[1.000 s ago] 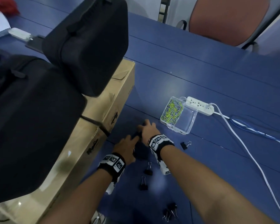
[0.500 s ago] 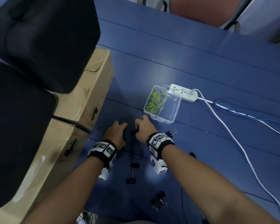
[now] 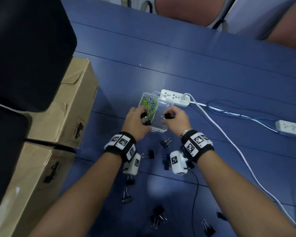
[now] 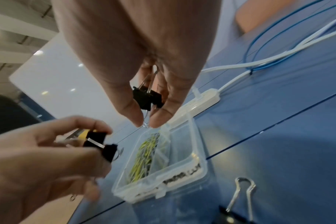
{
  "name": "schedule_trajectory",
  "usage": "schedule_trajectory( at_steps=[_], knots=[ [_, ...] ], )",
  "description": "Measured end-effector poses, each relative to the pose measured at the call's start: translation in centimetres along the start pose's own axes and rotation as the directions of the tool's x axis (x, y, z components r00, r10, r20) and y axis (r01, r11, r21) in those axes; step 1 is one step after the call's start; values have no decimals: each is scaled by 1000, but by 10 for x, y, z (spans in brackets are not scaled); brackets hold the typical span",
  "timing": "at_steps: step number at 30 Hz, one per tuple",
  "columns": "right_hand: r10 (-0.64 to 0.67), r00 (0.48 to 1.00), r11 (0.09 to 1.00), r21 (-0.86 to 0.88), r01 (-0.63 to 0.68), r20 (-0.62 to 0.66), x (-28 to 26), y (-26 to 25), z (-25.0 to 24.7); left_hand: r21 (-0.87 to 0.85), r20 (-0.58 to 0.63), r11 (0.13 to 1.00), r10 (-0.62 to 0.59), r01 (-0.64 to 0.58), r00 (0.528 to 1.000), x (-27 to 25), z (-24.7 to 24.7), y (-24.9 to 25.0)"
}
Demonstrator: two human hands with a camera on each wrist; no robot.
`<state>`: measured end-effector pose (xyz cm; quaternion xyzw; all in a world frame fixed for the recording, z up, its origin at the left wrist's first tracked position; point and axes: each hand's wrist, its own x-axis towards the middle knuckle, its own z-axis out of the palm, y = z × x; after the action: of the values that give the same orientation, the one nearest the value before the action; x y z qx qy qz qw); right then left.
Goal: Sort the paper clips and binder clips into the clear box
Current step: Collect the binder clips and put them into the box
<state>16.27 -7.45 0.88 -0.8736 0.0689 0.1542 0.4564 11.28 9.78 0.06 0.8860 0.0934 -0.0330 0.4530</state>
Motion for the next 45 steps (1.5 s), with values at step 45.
schedule_trajectory(
  at_steps=[45],
  knots=[
    [-240,926,633,-676,377,292,35,16,12,290,62,933,206,-215,977,-8,5,-12]
  ],
)
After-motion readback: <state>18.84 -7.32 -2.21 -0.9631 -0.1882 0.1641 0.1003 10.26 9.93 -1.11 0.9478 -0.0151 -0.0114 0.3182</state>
